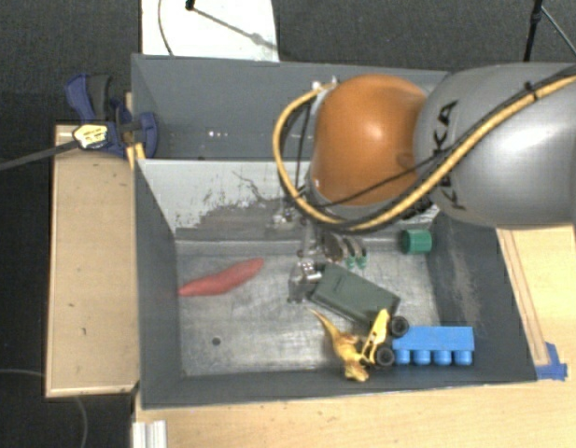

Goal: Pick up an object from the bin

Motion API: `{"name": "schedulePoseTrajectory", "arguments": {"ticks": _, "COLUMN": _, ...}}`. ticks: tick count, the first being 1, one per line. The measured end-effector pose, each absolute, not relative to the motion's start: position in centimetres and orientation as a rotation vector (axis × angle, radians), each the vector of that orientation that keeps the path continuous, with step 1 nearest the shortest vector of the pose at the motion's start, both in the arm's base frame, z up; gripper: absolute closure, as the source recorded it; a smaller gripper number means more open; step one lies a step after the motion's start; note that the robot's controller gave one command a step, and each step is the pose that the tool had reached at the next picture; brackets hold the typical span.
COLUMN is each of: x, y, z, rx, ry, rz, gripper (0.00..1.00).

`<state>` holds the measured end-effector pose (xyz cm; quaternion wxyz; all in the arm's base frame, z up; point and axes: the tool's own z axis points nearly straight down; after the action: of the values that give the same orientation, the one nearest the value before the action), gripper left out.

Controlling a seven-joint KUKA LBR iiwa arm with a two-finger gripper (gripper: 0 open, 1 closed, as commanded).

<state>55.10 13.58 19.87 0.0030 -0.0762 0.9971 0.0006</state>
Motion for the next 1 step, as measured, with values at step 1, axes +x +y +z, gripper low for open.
{"name": "schedulePoseTrajectory", "arguments": {"ticks": 1, "x": 57.3, "y": 10.65, "z": 17.79, "rx": -0.289, "ry": 3.123, "rz": 0.003, "gripper": 0.0}}
